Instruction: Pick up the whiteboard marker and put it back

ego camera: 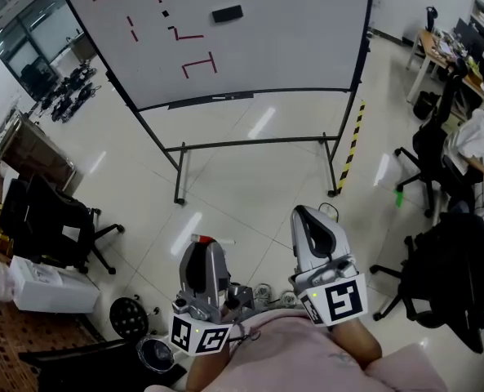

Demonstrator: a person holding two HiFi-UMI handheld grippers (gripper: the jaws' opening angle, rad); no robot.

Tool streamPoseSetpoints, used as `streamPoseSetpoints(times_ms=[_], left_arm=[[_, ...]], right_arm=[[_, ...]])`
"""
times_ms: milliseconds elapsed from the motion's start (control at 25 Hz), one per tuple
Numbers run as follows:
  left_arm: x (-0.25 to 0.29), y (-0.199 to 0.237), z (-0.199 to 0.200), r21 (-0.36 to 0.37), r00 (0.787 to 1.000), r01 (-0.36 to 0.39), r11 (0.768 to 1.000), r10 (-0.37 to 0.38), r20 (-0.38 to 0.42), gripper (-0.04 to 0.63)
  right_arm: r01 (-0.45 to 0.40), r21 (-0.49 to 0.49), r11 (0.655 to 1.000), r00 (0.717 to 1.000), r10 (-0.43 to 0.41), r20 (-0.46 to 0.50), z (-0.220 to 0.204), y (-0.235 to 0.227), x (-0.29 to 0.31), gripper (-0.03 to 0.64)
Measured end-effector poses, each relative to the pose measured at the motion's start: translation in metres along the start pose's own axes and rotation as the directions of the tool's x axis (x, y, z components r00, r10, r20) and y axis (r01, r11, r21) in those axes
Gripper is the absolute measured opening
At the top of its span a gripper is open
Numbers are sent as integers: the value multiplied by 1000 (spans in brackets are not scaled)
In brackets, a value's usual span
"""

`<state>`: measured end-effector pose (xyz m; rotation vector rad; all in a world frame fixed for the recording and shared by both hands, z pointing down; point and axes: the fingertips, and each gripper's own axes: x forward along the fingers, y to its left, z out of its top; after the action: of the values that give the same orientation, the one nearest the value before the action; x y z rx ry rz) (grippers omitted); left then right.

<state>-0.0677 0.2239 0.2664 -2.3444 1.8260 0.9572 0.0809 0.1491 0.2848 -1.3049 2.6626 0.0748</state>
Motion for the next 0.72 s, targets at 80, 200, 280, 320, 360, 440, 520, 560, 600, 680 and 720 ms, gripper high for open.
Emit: streamPoseSetpoints(times_ms=[80, 200, 280, 320, 360, 440, 520, 560, 600, 680, 720], left_arm=[[0, 0, 0, -3, 1000, -2, 1000, 2, 1, 64], [2, 0, -4, -2, 1000, -8, 1000, 8, -4, 64], [4, -1, -9, -4, 1000, -15, 1000, 15, -12, 64], [4, -1, -13, -6, 1000, -20, 1000, 20, -17, 64], [5, 0, -17, -6, 999, -25, 1000, 25, -23, 64], [6, 0, -27, 1, 999, -27, 1000, 27, -35, 64], [11, 2, -38, 31, 999, -23, 999, 24, -46, 64], [16, 6, -43, 57, 998, -22, 998, 25, -51, 64], [23, 12, -46, 88, 998, -22, 996, 27, -54, 64], [45, 28, -48, 162, 998, -18, 987, 28, -60, 64], [58, 38, -48, 208, 997, -11, 978, 25, -66, 64]], right_arm=[[-1, -4, 1000, 1000, 1, 2, 1, 0, -1, 3], [1, 4, 1000, 1000, -1, -6, 0, -4, -1, 3], [1, -5, 1000, 1000, -1, -10, -3, -9, -2, 2], [1, -9, 1000, 1000, -1, -13, -4, -11, -2, 3], [1, -10, 1000, 1000, -1, -17, -6, -14, -3, 3], [2, -11, 1000, 1000, -3, -22, -12, -20, -4, 3], [4, -12, 1000, 1000, -5, -27, -18, -29, -4, 3], [5, -13, 1000, 999, -5, -31, -22, -34, -3, 3], [5, -14, 1000, 999, -6, -37, -25, -40, 0, 3], [6, -18, 1000, 999, -7, -44, -29, -50, 10, 3], [4, -21, 1000, 999, -5, -42, -29, -55, 16, 3]])
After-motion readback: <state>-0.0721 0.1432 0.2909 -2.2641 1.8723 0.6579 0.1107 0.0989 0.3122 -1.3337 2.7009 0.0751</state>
